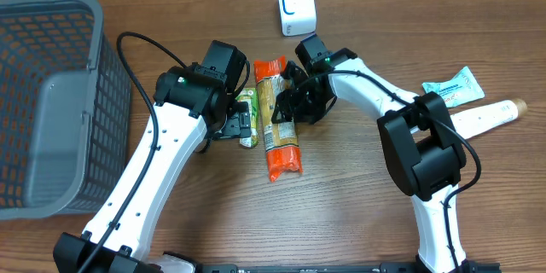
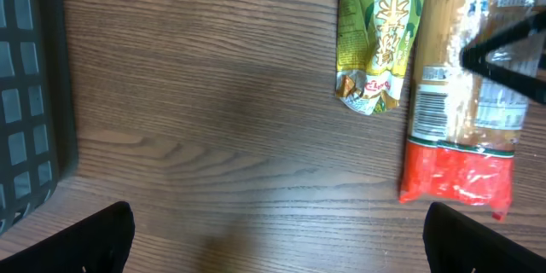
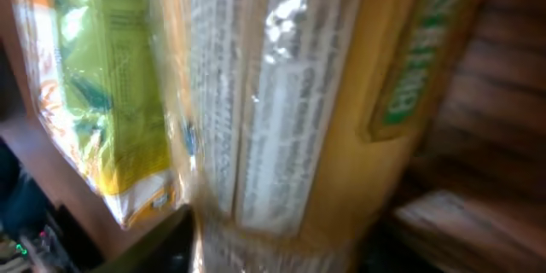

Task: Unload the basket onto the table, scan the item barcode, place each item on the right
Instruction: 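Move the right gripper to the spaghetti pack and grasp it, then lift the spaghetti pack upright and carry it toward the scanner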

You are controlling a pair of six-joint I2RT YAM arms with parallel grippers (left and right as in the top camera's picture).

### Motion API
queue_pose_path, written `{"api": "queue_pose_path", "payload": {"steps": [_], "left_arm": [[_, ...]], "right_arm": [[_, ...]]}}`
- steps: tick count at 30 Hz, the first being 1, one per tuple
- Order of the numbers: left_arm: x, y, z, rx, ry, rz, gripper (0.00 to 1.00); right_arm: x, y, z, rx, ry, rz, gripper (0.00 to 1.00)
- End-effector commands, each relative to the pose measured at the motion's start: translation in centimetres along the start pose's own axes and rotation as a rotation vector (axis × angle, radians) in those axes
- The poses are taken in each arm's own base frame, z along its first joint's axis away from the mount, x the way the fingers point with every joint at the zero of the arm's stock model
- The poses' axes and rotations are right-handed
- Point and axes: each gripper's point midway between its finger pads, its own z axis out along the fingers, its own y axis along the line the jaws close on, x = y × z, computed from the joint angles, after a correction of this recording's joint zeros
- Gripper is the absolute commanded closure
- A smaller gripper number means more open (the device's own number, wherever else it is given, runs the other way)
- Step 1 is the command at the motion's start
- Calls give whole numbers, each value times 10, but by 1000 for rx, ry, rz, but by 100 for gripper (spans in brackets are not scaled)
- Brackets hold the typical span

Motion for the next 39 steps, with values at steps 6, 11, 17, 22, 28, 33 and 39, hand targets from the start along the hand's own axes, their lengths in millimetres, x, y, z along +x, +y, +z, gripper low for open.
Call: {"api": "queue_pose_path", "payload": {"steps": [6, 11, 17, 22, 28, 33, 39], "left_arm": [[-1, 2, 1, -14, -3, -20, 0], [-1, 2, 1, -13, -3, -20, 0], [-1, 1, 1, -13, -3, -20, 0], [-1, 2, 1, -13, -3, -20, 0], [-1, 2, 1, -13, -3, -20, 0], [-1, 2, 1, -13, -3, -20, 0], [-1, 1, 1, -13, -3, -20, 0]], "right_arm": [[22, -1, 12, -34, 72, 120, 75], [28, 22, -4, -220, 115, 100, 96], [16, 47, -86, -505, -6, -67, 96], [23, 46, -168, -592, -146, -130, 96], [37, 49, -255, -714, -338, -178, 96], [38, 41, -298, -776, -455, -166, 96], [38, 37, -311, -812, -496, -159, 96]]}}
